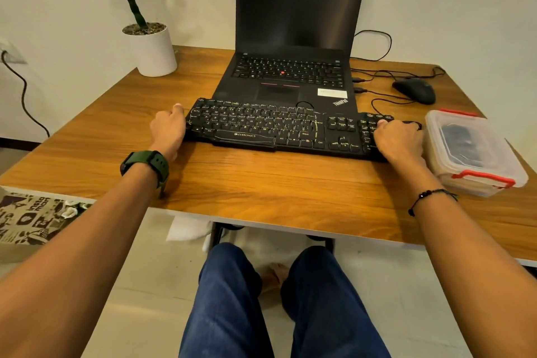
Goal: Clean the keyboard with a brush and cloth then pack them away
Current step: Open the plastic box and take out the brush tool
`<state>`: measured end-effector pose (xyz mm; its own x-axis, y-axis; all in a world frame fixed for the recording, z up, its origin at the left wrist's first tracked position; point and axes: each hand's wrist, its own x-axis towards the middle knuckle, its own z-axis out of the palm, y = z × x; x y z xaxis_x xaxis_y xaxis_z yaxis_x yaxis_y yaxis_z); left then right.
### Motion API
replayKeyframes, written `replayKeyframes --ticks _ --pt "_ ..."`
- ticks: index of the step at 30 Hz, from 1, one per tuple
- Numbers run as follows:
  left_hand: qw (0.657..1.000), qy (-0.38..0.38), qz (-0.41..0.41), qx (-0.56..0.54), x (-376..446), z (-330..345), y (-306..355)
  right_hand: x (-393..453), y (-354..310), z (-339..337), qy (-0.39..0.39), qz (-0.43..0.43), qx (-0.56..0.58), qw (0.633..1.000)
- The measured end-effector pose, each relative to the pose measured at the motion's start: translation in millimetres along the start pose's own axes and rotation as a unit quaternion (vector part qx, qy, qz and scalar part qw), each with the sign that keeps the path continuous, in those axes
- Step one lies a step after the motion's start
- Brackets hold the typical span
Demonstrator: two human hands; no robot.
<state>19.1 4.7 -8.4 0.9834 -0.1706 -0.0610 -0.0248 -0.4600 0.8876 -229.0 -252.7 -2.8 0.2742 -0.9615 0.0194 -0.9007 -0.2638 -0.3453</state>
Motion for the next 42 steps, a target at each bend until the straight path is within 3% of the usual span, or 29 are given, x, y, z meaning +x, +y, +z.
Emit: replayKeyframes --ticks 14,19,24,27,31,33,35,39,42 --pt "0.997 -0.083 0.006 0.001 -23.7 -47.3 -34.2 -46.3 30.3 5.8 0.035 -0.035 -0.015 0.999" --pt "0.996 -0.082 -0.012 -0.031 -35.6 -57.0 -43.4 -65.6 35.7 4.7 0.041 -0.031 -0.011 0.999" --pt "0.998 -0.052 -0.009 0.020 -41.1 -61.0 -37.6 -68.9 32.5 -0.1 0.028 -0.029 -0.012 0.999" --pt "0.988 -0.002 0.081 0.129 -45.7 -55.5 -27.5 -73.4 31.8 -9.3 0.022 -0.046 -0.025 0.998" --pt "0.942 0.035 0.262 0.205 -61.5 -35.2 3.0 -93.3 32.3 -34.7 -0.020 -0.144 -0.051 0.988" --pt "0.936 -0.018 0.303 0.178 -77.0 -14.0 25.2 -103.2 38.6 -54.8 -0.019 -0.174 -0.041 0.984" --pt "0.922 -0.073 0.354 0.140 -102.4 12.6 52.6 -110.4 51.8 -77.7 0.037 -0.194 -0.022 0.980" --pt "0.872 -0.174 0.454 0.060 -149.3 68.5 102.3 -106.5 90.7 -110.9 0.172 -0.187 -0.068 0.965" --pt "0.817 -0.247 0.519 0.043 -180.2 110.9 135.1 -89.9 121.9 -114.1 0.167 -0.164 -0.083 0.969"
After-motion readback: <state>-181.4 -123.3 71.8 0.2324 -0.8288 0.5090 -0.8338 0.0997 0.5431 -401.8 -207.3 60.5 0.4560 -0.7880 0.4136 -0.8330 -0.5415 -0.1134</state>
